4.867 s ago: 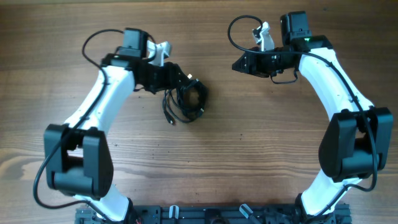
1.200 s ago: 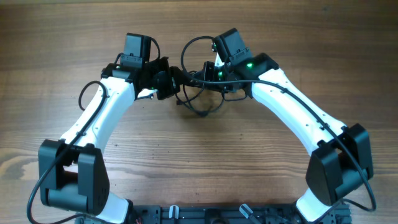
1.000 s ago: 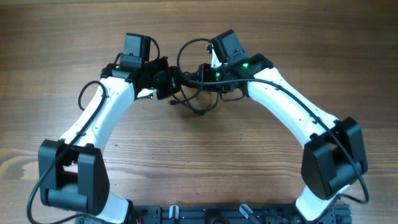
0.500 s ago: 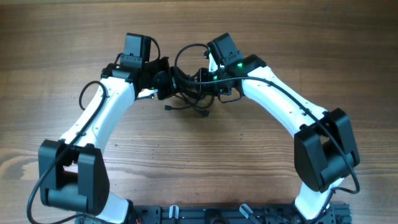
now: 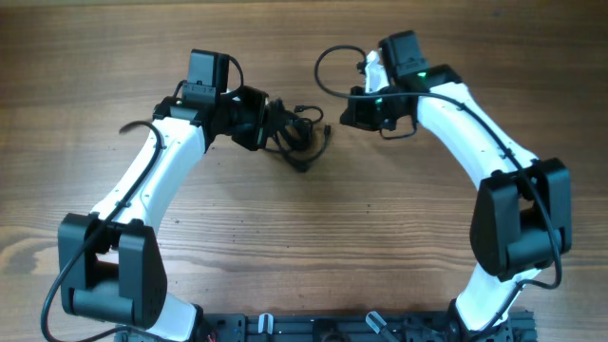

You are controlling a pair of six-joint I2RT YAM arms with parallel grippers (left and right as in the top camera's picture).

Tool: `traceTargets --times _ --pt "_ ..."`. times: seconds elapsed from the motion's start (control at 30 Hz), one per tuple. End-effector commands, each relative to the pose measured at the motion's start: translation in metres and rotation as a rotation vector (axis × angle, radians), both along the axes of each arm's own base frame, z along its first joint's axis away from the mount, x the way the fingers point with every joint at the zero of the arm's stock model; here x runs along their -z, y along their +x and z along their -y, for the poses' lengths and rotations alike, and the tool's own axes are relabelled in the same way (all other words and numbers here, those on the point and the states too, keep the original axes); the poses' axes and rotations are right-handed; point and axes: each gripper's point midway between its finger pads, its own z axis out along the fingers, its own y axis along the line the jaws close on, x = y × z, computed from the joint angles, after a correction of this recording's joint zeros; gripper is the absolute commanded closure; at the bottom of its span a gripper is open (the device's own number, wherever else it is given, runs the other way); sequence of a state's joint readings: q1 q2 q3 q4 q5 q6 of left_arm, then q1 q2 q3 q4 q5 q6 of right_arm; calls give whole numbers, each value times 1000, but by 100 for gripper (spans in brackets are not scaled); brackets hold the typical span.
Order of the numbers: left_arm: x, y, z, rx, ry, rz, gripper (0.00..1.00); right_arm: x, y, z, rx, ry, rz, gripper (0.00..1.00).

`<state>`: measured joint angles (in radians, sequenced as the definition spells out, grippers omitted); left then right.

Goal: Untangle cables

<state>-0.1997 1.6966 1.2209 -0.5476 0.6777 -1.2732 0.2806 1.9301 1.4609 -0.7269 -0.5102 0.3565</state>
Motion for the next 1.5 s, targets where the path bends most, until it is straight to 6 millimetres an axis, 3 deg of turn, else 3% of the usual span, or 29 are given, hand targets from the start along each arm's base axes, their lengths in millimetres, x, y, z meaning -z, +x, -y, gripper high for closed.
traceTargets --times 0.0,0.1,0.2,0.3,0.43,0.47,0.63,0.8,1.17,1.47 --pt "0 -9 -6 382 172 363 96 2 -6 5 -70 23 4 96" --pt "15 -14 -20 453 291 376 96 -14 -6 10 -80 16 48 96" --pt "35 -20 -48 456 468 303 96 -40 -6 11 -83 20 120 96" --pt "32 -23 -44 526 453 351 96 -62 -11 5 -126 55 175 95" --pt "-2 -26 -13 705 307 592 96 -72 -17 -5 -190 128 194 91" --pt "-30 -29 2 766 220 730 96 -76 -19 -10 -218 158 208 90" --pt "-108 -49 26 913 71 1172 96 -89 -24 -22 -280 251 238 82" --pt "-132 -69 23 1009 129 1368 96 -91 -23 -23 -302 251 264 69" --pt "-131 -77 22 1010 115 1327 96 -92 -30 -40 -382 249 309 54" --pt "-108 -110 14 1155 102 1284 96 -93 -30 -44 -391 253 324 44"
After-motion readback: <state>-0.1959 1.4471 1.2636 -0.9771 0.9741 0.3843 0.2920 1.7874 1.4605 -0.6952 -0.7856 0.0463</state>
